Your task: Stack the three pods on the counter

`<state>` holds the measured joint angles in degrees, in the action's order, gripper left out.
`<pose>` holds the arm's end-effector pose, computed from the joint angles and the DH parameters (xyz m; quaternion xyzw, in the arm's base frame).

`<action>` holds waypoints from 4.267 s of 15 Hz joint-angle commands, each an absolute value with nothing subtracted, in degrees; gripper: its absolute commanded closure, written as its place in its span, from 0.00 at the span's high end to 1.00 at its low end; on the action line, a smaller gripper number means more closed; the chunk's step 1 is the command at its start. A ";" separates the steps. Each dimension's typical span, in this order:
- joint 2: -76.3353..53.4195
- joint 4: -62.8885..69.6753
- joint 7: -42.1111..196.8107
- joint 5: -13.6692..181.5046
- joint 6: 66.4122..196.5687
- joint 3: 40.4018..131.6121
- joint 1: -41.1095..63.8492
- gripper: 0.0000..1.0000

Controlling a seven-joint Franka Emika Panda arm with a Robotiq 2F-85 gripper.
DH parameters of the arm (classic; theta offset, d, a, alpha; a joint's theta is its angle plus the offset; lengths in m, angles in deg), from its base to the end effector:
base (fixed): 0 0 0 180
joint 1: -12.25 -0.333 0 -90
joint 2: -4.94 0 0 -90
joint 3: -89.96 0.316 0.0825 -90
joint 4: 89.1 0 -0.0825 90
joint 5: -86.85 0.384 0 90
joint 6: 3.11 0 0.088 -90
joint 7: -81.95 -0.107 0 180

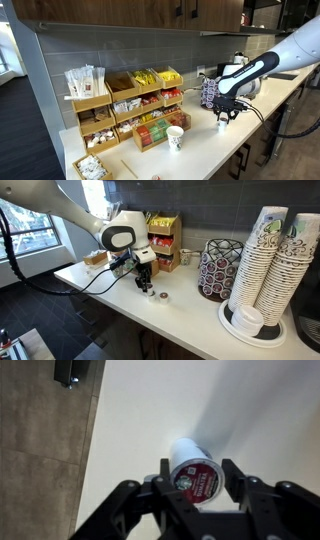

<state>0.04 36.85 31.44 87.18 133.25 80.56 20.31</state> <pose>0.5263 -0.1648 0.3546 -0.8274 0.5594 -0.0480 0.0092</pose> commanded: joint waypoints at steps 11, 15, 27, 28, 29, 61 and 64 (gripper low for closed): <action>-1.04 36.49 32.25 89.11 136.07 80.25 20.26 0.29; -1.32 36.61 31.87 88.16 136.24 79.93 20.28 0.29; -1.74 36.67 31.54 87.42 137.14 79.49 20.29 0.29; -1.70 36.71 31.55 87.36 137.07 79.44 20.31 0.29; -1.65 36.73 31.49 87.23 137.02 79.36 20.33 0.75; -9.10 28.99 32.89 89.64 135.85 77.25 23.02 1.00; -11.12 27.82 35.06 90.93 136.06 76.84 23.09 1.00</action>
